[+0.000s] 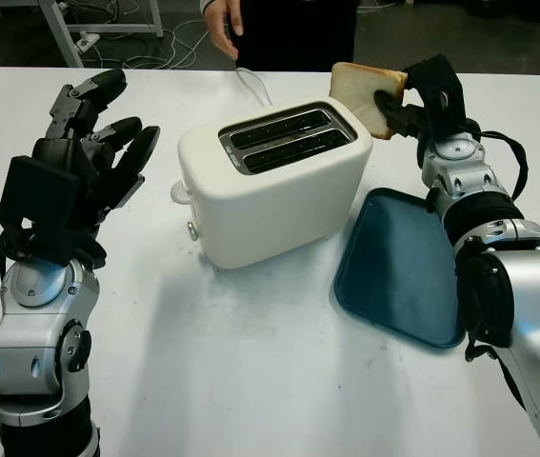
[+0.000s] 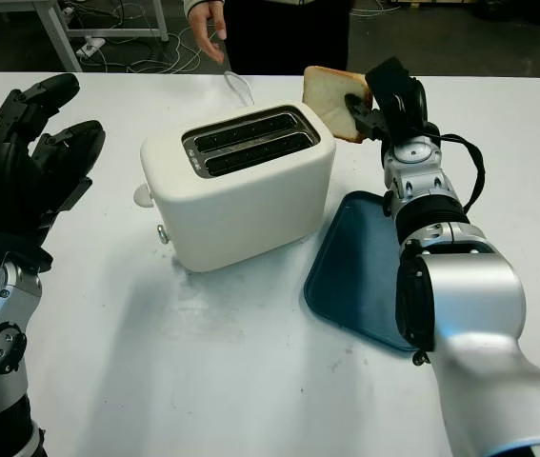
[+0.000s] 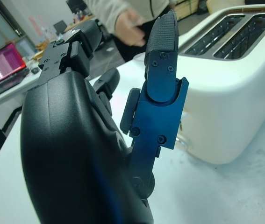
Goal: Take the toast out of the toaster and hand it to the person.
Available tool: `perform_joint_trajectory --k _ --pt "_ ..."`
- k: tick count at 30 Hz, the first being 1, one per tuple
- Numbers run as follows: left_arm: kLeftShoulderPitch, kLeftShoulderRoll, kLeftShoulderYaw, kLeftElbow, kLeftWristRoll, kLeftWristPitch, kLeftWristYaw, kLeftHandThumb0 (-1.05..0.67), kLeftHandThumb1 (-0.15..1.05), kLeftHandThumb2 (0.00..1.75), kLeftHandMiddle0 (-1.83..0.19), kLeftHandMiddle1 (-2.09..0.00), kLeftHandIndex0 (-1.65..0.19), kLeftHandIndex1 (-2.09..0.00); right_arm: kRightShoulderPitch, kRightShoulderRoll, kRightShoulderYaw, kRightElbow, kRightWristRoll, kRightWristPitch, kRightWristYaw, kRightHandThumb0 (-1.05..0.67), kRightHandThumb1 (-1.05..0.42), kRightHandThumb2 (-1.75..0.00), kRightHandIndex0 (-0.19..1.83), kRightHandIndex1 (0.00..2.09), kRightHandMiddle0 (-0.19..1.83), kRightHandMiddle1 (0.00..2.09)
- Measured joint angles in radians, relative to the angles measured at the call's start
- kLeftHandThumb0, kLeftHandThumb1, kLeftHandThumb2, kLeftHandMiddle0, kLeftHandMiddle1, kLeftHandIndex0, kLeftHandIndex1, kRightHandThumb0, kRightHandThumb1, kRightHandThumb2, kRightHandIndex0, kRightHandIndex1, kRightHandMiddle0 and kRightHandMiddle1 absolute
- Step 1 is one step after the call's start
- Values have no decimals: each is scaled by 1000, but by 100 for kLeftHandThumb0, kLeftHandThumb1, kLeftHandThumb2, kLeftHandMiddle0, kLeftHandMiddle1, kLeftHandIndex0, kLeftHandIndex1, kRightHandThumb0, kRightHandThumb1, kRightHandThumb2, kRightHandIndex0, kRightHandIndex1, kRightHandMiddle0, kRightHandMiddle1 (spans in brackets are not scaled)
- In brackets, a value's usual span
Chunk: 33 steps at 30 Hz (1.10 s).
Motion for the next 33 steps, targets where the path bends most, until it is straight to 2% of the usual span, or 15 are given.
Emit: perform_joint_trajectory --k 5,8,21,27,31,33 --pt "0 0 1 0 -1 -1 -1 -60 92 19 0 -88 -4 -70 0 0 -12 1 0 -9 0 -19 -92 -35 74 175 42 175" --pt "0 0 1 0 -1 -1 -1 -61 92 19 0 -87 -4 -70 0 -1 -17 1 0 -9 -4 -21 -92 -33 76 175 47 175" --pt "0 -1 1 0 -1 -1 -1 -60 92 19 0 -88 -4 -72 0 -1 -31 1 2 -9 -16 -20 -92 -29 75 175 48 175" --pt "0 -3 1 0 0 -2 0 -61 92 20 0 -89 -5 -72 0 -1 -24 1 -1 -9 -20 -22 -92 -34 73 175 48 175" --pt "0 -2 1 4 0 -19 -9 -61 92 20 0 -89 -4 -72 -1 -2 -28 1 1 -9 -19 -22 -92 -34 70 175 38 175" --pt "1 -2 -1 4 1 -19 -8 -61 92 21 0 -89 -5 -71 -1 -2 -29 1 2 -9 -18 -22 -92 -34 71 175 41 175"
